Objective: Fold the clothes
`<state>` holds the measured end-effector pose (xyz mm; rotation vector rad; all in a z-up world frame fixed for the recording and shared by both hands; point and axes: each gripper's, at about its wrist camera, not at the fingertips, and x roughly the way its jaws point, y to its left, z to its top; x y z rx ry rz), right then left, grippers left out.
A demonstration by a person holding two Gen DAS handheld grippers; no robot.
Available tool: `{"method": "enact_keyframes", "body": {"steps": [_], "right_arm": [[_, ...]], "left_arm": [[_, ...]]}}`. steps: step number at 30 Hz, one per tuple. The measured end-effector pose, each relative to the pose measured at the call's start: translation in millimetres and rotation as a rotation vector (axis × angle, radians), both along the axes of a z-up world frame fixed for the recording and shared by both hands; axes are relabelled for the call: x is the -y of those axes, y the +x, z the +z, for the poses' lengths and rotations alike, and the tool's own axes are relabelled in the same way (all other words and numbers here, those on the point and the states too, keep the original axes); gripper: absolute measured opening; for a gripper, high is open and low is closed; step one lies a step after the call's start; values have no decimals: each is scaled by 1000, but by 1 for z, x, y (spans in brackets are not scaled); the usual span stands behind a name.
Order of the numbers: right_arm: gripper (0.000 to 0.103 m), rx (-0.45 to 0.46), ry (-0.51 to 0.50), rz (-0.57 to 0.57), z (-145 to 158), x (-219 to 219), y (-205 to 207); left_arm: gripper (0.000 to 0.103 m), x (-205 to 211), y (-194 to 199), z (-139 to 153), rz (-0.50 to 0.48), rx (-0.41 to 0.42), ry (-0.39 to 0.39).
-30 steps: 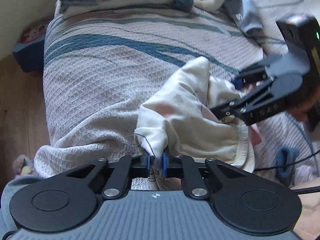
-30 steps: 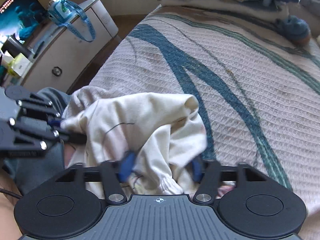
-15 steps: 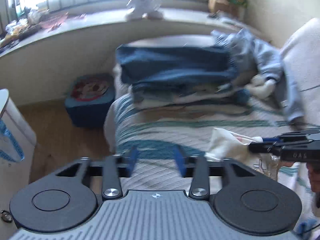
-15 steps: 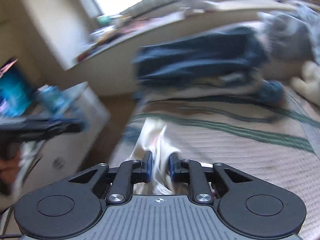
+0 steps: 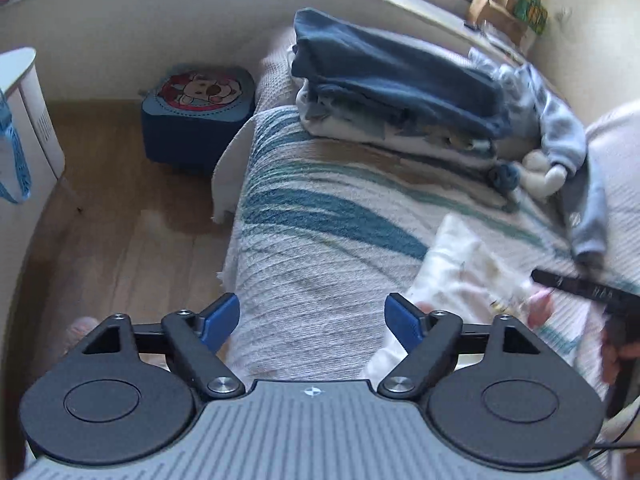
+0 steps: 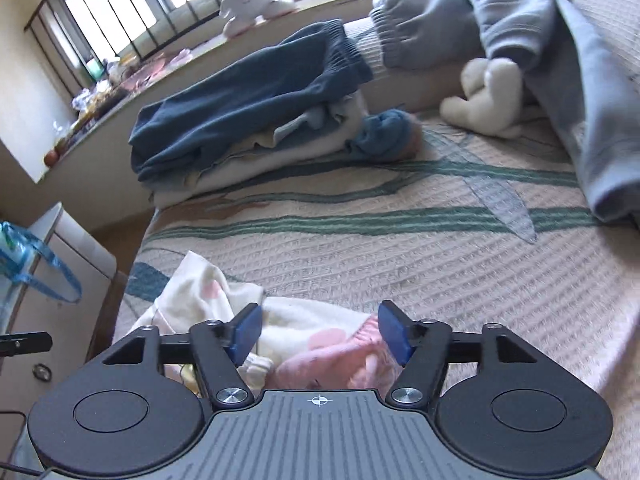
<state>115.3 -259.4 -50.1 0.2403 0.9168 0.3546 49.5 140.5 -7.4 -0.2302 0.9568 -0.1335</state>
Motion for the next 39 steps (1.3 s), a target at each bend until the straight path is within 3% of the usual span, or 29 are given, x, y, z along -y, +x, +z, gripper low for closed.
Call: {"method": "enact_keyframes", "body": {"steps": [15, 23, 26, 33, 39], "right_arm": [[74, 10, 33, 13, 5, -9, -18], [77, 14, 27, -1, 10, 8, -18], [77, -23, 29, 15, 4, 10, -17], [82, -56, 59, 24, -4, 11, -19], [83, -157, 141, 47, -26, 4, -27]], "left_arm": [[89, 15, -14, 3, -28, 1, -83], [91, 17, -1, -3, -38, -15, -156], [92, 28, 9, -9, -75, -27, -184], [92, 74, 20, -38, -177, -82, -49], [92, 78, 22, -58, -177, -128, -19]]}}
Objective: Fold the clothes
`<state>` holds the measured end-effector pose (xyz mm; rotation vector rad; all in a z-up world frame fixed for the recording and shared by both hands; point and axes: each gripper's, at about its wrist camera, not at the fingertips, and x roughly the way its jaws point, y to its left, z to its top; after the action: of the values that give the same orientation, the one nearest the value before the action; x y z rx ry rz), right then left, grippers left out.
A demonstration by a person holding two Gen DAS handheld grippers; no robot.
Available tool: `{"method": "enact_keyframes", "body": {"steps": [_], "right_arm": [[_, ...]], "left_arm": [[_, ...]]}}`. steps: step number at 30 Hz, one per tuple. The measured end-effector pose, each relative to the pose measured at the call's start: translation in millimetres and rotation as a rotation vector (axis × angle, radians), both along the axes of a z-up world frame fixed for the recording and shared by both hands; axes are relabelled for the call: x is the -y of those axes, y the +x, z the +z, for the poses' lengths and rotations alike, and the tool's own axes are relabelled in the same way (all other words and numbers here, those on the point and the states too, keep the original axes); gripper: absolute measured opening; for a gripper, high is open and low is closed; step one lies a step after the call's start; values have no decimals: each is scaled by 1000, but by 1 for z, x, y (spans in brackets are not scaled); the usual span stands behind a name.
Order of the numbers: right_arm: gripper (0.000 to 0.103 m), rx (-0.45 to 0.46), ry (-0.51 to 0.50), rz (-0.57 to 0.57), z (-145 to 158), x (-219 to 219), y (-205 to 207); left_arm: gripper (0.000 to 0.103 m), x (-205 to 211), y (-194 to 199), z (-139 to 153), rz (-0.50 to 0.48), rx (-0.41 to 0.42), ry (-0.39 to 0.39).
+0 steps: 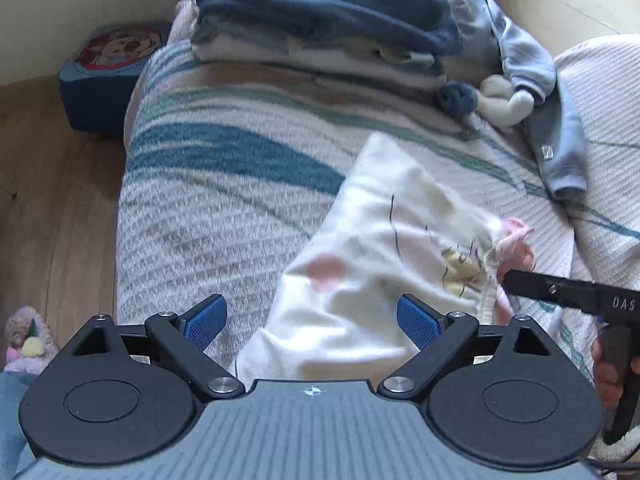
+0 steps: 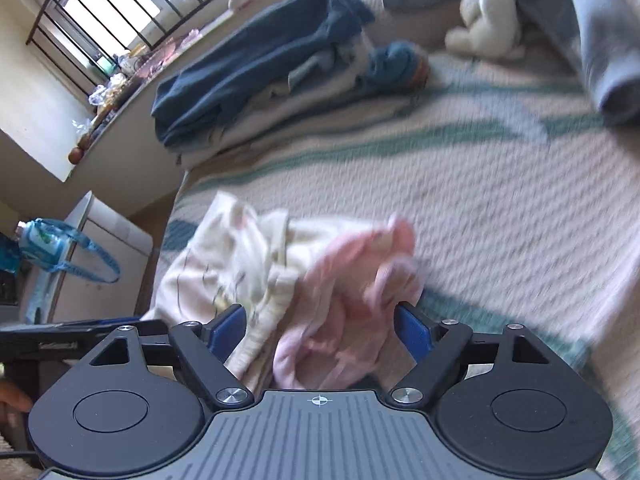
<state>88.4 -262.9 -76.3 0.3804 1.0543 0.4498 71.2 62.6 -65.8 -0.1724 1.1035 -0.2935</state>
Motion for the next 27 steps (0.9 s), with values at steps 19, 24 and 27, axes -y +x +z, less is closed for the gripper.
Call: {"method": "enact_keyframes", "body": {"steps": [19, 24, 27], "right_arm": [[24, 428, -195, 324, 94, -93, 45], [36, 501, -285, 405, 97, -145, 56], [60, 524, -330, 274, 84, -137, 52]], "left_arm": [[10, 19, -60, 75, 11, 207, -85], [24, 24, -71, 75, -19, 193, -63], [32, 10, -70, 64, 32, 154, -50]]}}
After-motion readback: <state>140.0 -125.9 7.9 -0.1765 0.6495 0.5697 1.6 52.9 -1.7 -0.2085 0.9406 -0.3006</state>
